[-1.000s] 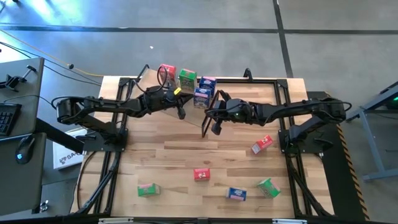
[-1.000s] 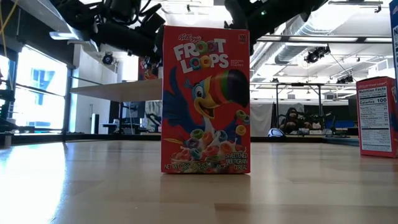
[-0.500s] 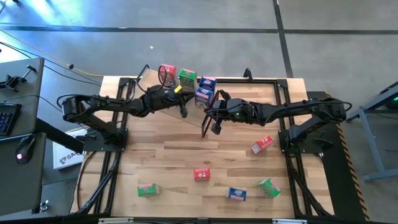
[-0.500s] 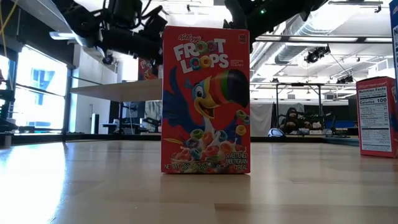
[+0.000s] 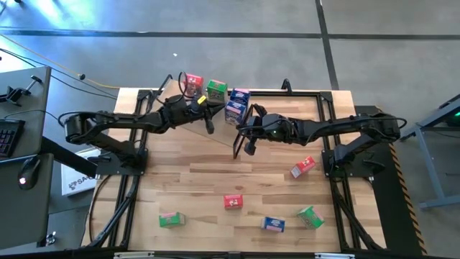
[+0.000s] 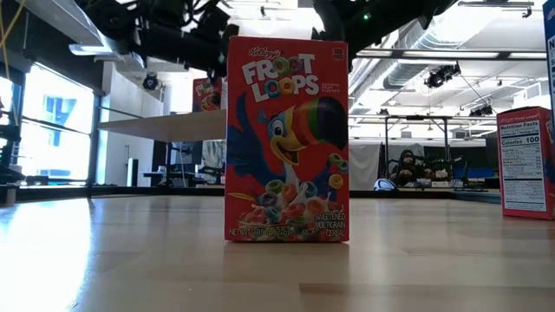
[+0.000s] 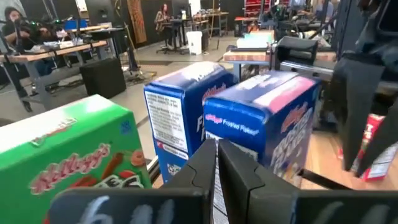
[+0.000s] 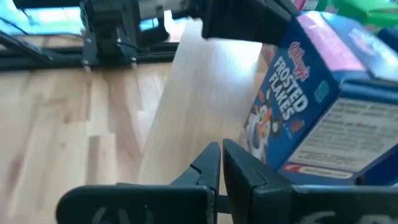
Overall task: Stack cereal on shelf
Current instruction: Put the right green cereal box on the shelf aligned with the other green cereal box
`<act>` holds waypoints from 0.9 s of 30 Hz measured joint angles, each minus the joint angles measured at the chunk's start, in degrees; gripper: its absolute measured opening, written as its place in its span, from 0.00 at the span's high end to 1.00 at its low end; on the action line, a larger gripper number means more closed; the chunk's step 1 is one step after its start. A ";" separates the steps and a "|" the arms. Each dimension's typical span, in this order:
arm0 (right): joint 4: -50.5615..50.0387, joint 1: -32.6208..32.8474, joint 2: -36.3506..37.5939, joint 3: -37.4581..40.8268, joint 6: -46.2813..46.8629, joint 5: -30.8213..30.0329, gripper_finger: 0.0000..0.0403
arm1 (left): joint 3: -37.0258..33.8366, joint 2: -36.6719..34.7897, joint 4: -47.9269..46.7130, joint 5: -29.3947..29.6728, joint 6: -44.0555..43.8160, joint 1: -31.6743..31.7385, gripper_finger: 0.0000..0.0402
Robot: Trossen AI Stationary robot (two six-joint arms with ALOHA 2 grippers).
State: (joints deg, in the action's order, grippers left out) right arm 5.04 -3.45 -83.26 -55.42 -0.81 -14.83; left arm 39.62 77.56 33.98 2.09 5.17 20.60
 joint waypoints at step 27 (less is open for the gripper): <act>38.60 10.26 0.35 15.49 -15.36 3.68 1.00 | -8.81 -10.67 4.07 -3.48 4.37 -7.45 0.97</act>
State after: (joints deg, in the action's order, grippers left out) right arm 43.63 6.81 -82.91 -39.93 -16.17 -11.15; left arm 30.81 66.89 38.05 -1.39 9.54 13.16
